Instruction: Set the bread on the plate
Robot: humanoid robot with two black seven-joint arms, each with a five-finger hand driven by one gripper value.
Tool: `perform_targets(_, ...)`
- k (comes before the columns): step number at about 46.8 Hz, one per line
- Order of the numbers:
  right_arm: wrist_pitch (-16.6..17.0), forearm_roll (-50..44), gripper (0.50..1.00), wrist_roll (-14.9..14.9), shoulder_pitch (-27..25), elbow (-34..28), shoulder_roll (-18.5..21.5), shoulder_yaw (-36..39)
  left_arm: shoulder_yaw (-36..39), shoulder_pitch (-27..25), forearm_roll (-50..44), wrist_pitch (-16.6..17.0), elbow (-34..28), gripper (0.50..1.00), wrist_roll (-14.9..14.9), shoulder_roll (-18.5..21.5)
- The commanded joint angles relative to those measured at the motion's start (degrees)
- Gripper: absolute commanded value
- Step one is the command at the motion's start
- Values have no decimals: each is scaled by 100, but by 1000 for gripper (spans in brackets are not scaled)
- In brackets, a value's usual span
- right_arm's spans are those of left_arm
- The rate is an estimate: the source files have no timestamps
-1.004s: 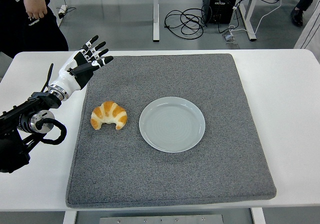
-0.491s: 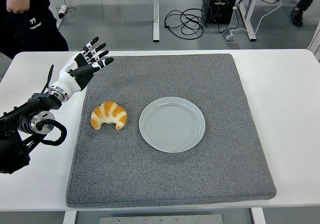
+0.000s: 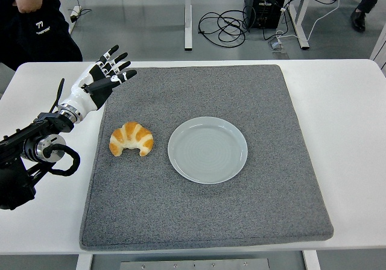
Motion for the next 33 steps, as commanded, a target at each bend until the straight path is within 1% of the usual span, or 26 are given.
perform_targets(1,0,0,1000,0,-4,5,0,0,17,-17,15,-1,-1,966,0,16)
perform_targets(13,0,0,1000,0,4,-4,0,0,61,-79,173,52,-124,963,0,209)
perform_targets(17,0,0,1000,0,4,5,0,9,61,-96,340,236,-220,961,9,288)
perform_targets(21,0,0,1000,0,4,-4,0,9,61,-184,559,447,-510,955,9,464)
perform_targets(27,0,0,1000,0,4,-4,0,9,70,-333,885,737,-1098,952,52,780)
perform_targets(33,0,0,1000,0,4,-4,0,8,96,-536,1289,790,-1635,952,123,1158)
